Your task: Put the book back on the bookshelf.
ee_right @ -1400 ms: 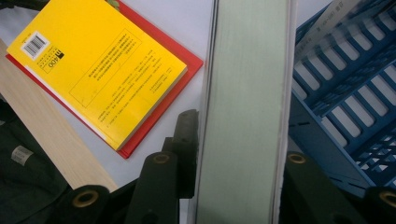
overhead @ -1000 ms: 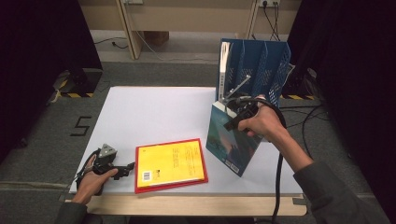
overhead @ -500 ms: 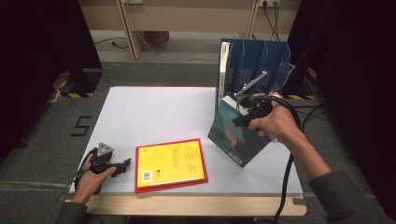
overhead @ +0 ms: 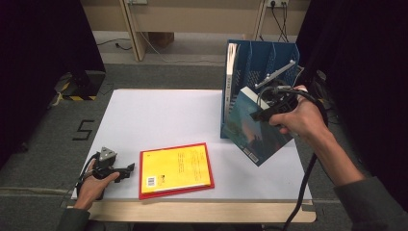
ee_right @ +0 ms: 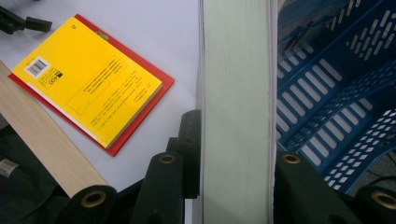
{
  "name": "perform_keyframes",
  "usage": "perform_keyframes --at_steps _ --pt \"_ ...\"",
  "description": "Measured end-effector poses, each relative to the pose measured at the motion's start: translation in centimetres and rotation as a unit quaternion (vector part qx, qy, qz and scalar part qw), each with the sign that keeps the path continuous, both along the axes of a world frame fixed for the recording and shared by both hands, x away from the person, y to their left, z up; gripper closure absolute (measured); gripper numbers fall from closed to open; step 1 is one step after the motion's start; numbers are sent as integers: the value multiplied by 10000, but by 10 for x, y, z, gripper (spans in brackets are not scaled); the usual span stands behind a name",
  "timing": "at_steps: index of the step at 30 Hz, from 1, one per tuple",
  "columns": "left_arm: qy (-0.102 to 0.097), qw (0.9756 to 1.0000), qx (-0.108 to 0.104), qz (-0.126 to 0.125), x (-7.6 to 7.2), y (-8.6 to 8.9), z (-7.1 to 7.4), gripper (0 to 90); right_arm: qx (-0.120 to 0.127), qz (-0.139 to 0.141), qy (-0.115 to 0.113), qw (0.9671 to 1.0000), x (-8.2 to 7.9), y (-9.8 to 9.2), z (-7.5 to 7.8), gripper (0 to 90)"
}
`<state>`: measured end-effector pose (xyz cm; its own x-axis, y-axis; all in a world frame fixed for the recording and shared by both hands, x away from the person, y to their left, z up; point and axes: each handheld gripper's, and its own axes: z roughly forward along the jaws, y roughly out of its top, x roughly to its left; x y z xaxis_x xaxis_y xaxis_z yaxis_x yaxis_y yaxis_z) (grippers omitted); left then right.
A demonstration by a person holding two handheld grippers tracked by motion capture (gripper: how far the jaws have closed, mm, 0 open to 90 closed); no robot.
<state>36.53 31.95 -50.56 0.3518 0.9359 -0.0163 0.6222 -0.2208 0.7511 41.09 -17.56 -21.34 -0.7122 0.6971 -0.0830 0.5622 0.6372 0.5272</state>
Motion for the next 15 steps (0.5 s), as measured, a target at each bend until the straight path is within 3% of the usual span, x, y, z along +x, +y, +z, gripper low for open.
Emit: perform_keyframes --at_steps 9,15 --pt "2 10000 -4 -1 0 0 0 136 -16 -126 -223 9997 -4 -9 23 738" --pt "0 10000 -3 0 0 0 0 136 -14 -348 -334 9988 4 -17 37 738"
